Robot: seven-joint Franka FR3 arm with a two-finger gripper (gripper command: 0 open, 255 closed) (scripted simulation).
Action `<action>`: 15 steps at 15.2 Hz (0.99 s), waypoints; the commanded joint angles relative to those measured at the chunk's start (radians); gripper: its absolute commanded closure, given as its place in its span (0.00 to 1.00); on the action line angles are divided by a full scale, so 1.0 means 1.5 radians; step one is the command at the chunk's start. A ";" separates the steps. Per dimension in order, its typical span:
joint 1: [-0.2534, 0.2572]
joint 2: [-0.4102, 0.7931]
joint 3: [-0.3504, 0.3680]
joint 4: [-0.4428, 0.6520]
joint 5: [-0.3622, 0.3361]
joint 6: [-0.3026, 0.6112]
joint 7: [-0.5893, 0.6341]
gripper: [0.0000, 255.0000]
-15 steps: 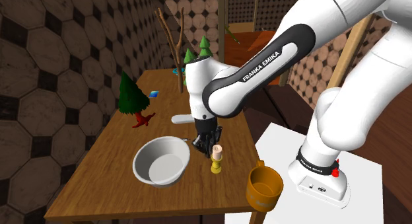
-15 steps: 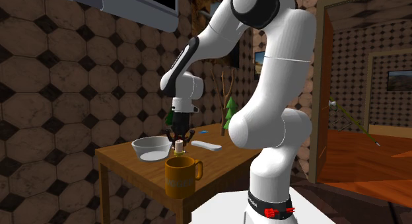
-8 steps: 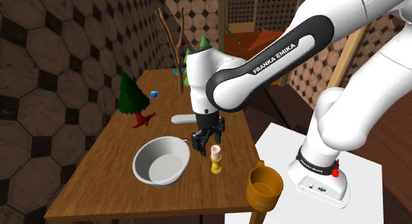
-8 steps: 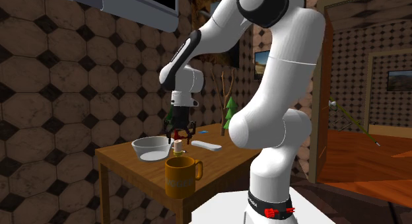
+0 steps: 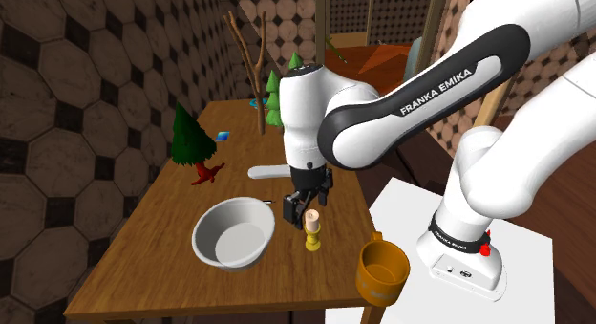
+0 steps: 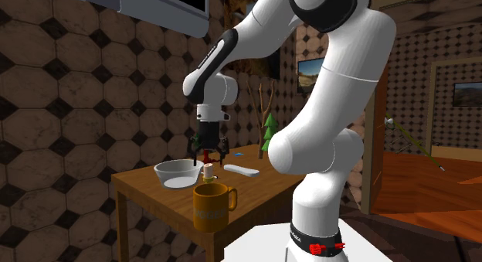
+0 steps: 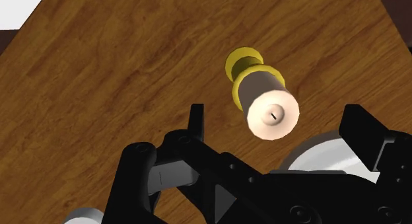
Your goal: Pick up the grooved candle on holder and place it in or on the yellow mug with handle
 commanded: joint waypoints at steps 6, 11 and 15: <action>0.000 0.020 0.009 -0.018 0.003 0.039 0.001 0.00; 0.000 0.020 0.009 -0.018 0.003 0.039 0.001 1.00; 0.000 0.020 0.009 -0.018 0.002 0.039 0.001 1.00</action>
